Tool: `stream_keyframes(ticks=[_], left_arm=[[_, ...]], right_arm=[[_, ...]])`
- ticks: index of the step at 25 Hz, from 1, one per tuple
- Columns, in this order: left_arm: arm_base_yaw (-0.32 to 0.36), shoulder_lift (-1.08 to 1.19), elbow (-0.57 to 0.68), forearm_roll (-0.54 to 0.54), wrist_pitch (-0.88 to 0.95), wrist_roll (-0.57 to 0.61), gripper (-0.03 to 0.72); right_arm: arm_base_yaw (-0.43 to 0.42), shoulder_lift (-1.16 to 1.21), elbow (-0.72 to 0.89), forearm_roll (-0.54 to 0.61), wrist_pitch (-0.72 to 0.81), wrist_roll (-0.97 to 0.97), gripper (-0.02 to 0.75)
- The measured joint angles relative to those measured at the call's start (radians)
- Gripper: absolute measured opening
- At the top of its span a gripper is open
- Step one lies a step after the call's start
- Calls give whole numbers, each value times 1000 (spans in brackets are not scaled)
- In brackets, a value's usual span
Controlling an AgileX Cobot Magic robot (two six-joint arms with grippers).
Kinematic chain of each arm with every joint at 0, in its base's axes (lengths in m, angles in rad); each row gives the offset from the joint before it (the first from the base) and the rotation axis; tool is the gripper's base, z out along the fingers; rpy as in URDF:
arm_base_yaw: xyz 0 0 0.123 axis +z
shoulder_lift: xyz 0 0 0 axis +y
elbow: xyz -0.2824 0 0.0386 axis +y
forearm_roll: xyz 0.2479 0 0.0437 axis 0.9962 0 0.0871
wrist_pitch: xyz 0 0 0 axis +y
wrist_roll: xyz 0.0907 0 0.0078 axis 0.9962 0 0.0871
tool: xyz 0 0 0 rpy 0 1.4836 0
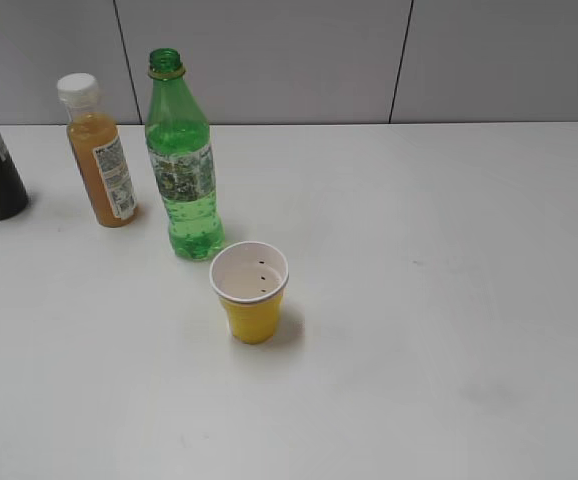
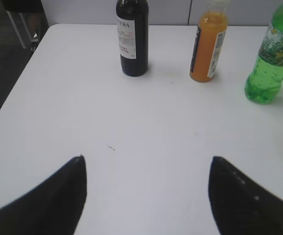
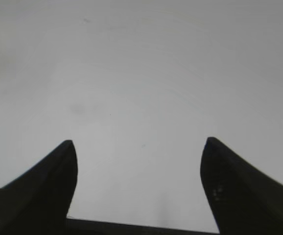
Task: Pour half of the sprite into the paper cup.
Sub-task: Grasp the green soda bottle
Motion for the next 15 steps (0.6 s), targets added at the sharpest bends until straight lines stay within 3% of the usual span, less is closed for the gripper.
stream_keyframes(ticks=[15], left_arm=[[0, 0, 0, 0, 0, 0, 588]], right_arm=[[-48, -157, 1, 0, 3, -1, 589]])
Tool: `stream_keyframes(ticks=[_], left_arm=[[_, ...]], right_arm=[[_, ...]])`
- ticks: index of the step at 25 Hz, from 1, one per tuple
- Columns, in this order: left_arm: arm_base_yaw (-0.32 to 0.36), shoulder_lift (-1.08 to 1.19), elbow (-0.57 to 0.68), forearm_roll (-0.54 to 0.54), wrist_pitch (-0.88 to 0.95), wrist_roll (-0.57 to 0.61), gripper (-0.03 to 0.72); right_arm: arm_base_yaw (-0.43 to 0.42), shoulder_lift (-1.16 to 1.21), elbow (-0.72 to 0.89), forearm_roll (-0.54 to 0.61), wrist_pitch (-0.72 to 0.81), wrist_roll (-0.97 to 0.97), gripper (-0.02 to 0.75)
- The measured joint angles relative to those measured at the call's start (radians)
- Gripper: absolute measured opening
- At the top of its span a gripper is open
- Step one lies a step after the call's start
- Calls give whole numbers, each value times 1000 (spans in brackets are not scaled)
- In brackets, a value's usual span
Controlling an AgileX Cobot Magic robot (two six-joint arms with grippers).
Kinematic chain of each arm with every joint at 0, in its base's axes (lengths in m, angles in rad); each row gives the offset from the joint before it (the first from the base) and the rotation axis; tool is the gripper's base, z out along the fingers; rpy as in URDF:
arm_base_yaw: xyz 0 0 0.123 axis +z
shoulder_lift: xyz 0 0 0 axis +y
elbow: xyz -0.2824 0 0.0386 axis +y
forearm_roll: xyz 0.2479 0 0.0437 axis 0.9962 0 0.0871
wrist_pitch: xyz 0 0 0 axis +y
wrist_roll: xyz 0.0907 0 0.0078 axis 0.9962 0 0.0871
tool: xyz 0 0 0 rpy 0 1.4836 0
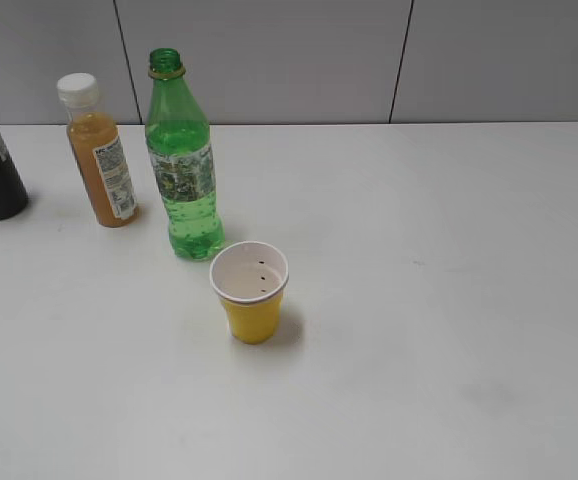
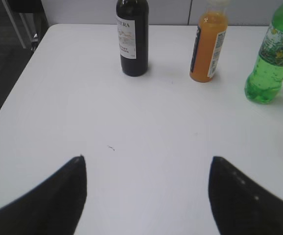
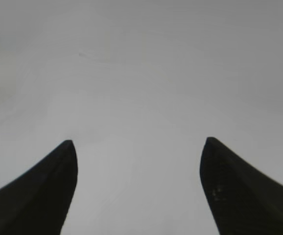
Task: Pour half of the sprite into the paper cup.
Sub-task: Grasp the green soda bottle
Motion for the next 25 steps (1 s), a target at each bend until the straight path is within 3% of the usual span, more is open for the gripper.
stream_keyframes(ticks=[25], left_arm=[[0, 0, 0, 0, 0, 0, 588]], right_arm=[[-11, -82, 0, 0, 1, -1, 583]])
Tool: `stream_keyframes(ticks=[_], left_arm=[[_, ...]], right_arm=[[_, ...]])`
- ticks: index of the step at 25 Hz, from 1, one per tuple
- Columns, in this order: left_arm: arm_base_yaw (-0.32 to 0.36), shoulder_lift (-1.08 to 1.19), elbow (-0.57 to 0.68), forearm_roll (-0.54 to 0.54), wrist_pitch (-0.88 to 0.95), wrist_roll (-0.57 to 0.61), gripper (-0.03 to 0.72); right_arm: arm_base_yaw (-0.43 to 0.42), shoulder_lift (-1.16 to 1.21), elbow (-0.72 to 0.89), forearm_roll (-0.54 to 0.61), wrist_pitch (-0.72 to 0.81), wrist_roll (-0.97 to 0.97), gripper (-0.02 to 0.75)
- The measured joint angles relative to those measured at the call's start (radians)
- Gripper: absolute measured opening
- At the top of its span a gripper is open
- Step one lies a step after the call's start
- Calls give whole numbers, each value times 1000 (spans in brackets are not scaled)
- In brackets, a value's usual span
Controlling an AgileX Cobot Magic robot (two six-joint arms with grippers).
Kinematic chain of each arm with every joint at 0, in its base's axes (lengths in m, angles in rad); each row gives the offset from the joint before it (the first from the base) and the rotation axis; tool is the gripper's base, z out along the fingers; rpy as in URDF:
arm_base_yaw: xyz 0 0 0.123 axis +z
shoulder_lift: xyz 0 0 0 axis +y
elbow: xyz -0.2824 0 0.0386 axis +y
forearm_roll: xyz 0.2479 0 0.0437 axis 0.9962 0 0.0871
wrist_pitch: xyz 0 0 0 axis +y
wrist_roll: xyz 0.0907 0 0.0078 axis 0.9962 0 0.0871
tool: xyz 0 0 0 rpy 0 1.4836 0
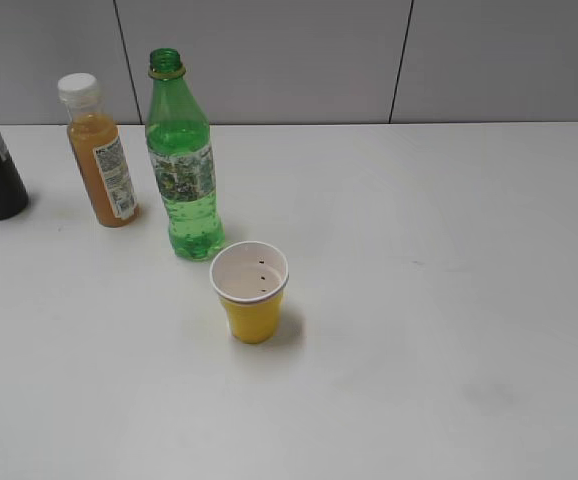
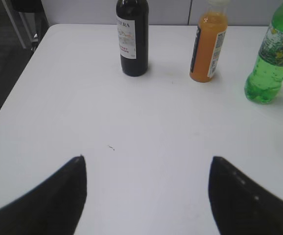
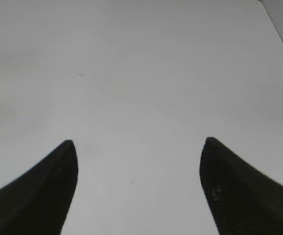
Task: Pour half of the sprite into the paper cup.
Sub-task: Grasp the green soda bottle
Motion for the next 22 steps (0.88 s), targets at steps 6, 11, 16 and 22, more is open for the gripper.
stream_keyframes(ticks=[6, 11, 16, 22], left_arm=[[0, 0, 0, 0, 0, 0, 588], [0, 0, 0, 0, 0, 0, 588], [0, 0, 0, 0, 0, 0, 588], [0, 0, 0, 0, 0, 0, 588]], right_arm=[[0, 0, 0, 0, 0, 0, 583], [0, 0, 0, 0, 0, 0, 583], [0, 0, 0, 0, 0, 0, 583], [0, 0, 0, 0, 0, -1, 582]])
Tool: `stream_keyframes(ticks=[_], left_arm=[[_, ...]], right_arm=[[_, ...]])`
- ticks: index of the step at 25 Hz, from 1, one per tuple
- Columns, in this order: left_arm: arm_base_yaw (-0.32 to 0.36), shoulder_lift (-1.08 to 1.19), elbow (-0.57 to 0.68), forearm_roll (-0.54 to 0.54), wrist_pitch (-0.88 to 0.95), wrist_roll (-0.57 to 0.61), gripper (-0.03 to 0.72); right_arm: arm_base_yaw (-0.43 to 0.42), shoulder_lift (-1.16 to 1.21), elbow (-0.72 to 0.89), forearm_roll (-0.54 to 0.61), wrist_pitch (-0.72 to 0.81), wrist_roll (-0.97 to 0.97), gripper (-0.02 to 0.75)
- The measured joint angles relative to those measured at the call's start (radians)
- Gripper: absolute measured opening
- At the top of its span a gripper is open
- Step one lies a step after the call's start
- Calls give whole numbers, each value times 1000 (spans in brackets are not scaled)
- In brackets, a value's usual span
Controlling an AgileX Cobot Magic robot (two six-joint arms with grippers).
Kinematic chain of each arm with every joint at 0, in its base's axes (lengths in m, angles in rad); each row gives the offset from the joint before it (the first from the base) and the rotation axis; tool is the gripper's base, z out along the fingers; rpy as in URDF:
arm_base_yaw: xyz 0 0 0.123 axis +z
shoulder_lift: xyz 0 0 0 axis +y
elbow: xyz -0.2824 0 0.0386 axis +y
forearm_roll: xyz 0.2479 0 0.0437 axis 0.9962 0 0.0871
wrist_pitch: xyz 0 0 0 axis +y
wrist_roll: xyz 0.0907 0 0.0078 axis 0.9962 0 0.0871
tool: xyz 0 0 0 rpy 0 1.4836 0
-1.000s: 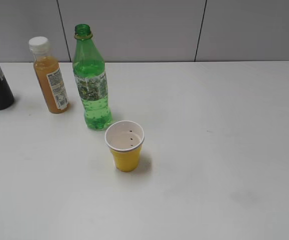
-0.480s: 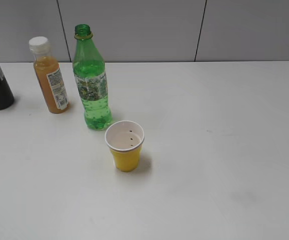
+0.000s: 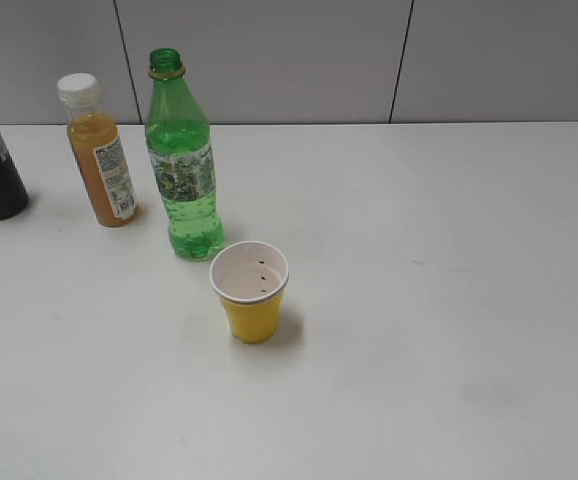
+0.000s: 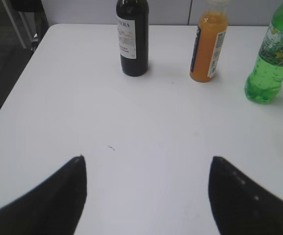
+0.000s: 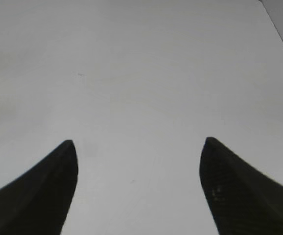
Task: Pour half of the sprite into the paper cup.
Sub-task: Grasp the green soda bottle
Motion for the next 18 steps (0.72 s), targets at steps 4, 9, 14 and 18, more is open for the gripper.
stream_keyframes(ticks=[4, 9, 14, 18], left_arm=[[0, 0, 0, 0, 0, 0, 588], [0, 0, 0, 2, 0, 0, 588], [0, 2, -5, -28, -22, 4, 605], [0, 38, -12, -37, -131, 25, 624]], right_arm=[[0, 0, 0, 0, 0, 0, 582], [0, 0, 0, 0, 0, 0, 582], [0, 0, 0, 0, 0, 1, 582], [0, 0, 0, 0, 0, 1, 582]])
